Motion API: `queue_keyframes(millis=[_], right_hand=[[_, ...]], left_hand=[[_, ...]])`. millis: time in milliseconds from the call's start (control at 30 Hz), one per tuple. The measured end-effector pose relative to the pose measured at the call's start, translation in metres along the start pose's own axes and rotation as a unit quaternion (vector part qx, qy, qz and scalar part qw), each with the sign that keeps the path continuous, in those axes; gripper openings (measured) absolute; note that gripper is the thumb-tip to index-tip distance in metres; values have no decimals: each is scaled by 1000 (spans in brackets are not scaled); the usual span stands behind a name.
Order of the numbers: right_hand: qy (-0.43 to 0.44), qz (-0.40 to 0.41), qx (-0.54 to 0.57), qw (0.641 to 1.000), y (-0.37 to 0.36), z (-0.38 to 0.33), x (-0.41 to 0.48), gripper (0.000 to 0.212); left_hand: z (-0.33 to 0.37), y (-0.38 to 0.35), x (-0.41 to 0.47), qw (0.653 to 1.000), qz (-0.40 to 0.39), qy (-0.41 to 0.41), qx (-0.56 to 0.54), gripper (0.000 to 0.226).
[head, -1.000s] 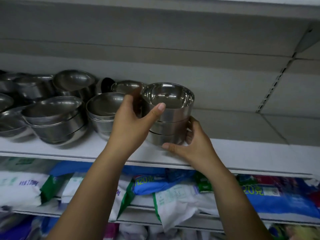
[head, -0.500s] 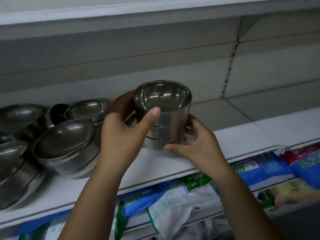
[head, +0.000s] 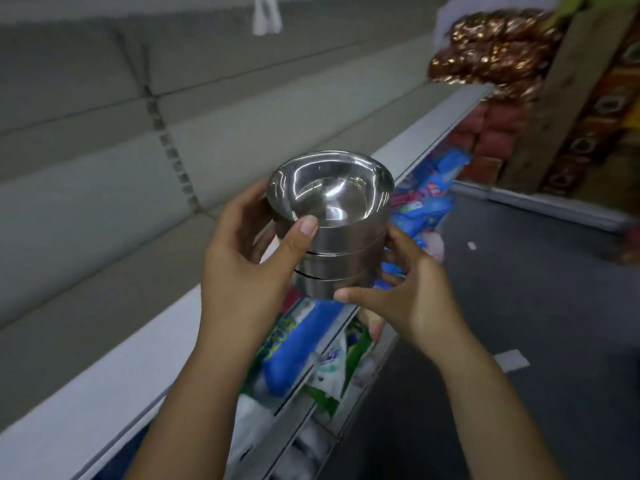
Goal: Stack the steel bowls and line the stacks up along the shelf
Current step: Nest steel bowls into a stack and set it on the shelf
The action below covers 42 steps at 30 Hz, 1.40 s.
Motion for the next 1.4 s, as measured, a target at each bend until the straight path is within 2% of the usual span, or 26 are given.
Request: queue_keyframes(millis=[167, 367, 533, 867, 1000, 1167, 1400], right_hand=[[2, 44, -21, 999, 101, 27, 49, 101], [4, 65, -22, 998, 193, 46, 106, 92], [1, 56, -23, 998, 234, 64, 145, 89], [34, 43, -45, 997, 263, 107, 268, 86], [58, 58, -72, 994, 269, 121, 342, 95], [67, 49, -59, 995, 269, 133, 441, 97], [71, 6, -17, 997, 245, 161, 546, 83]], left_hand=[[-12, -117, -9, 997, -61, -2, -36, 51], [-26, -230, -11, 994, -74, -10, -74, 45], [-44, -288, -7, 995, -76, 12, -71, 44], [-84, -386, 58, 996, -59, 10, -60, 43], [-105, -436, 107, 995, -51, -5, -85, 46], [-131, -493, 182, 996, -46, -22, -71, 48], [-167, -534, 249, 998, -10, -32, -52, 50]])
Point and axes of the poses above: each hand's wrist, its own x-axis towards the middle knuckle, its own y-axis out of the back of the hand, z = x × y, the point moved 7 cm from there along x, towards the middle knuckle, and after that the axes turned 12 degrees about z, right-handed, at the moved point
